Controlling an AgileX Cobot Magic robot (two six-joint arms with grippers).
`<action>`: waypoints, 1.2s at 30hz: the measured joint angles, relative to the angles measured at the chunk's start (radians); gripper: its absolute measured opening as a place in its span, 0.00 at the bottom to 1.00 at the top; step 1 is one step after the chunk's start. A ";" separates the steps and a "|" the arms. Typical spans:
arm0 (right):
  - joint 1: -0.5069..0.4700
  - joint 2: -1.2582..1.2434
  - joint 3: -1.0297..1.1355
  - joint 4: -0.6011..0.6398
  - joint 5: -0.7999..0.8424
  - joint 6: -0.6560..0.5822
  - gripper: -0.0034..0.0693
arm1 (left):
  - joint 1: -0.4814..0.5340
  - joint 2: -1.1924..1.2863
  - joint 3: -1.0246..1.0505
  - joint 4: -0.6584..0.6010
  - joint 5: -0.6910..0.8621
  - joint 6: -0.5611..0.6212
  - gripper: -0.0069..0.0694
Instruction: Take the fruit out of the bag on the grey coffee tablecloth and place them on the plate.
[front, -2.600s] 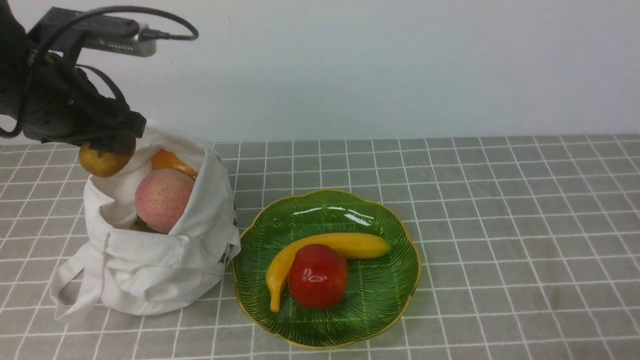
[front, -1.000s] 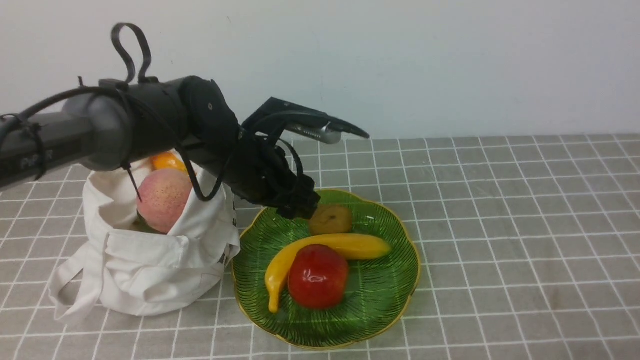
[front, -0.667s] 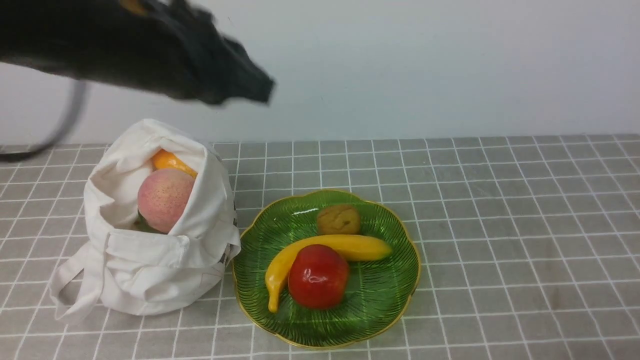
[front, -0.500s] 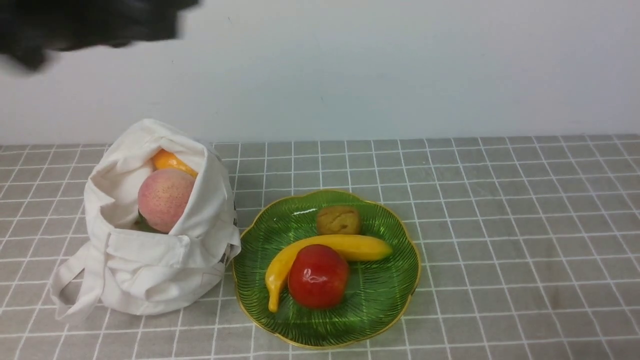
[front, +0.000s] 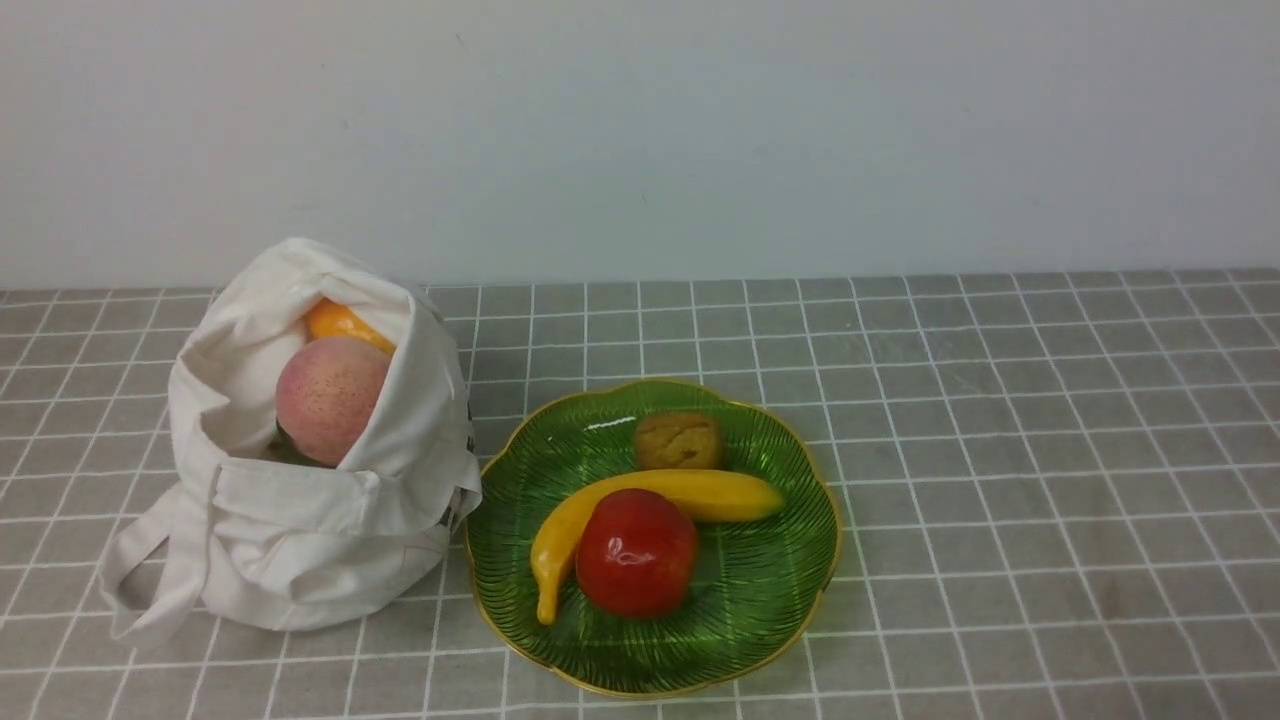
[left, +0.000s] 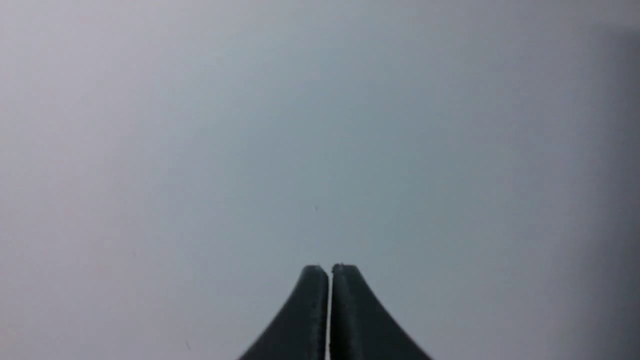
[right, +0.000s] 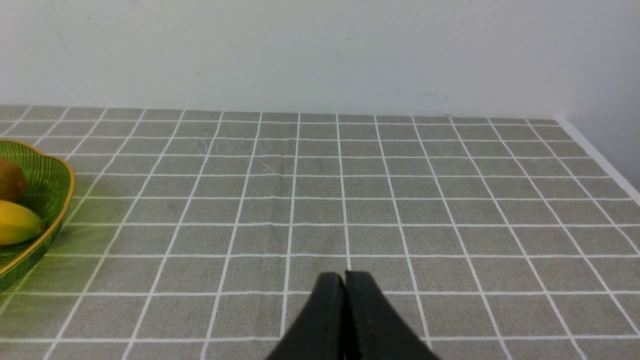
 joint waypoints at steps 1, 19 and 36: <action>0.000 0.000 0.000 0.000 0.000 0.000 0.03 | 0.000 -0.033 0.016 0.012 -0.002 0.007 0.08; 0.000 0.000 0.000 0.000 0.000 0.000 0.03 | 0.000 -0.109 0.170 0.064 0.035 0.013 0.08; 0.000 0.000 0.000 0.000 0.000 0.000 0.03 | 0.221 -0.108 0.368 0.100 0.063 -0.104 0.08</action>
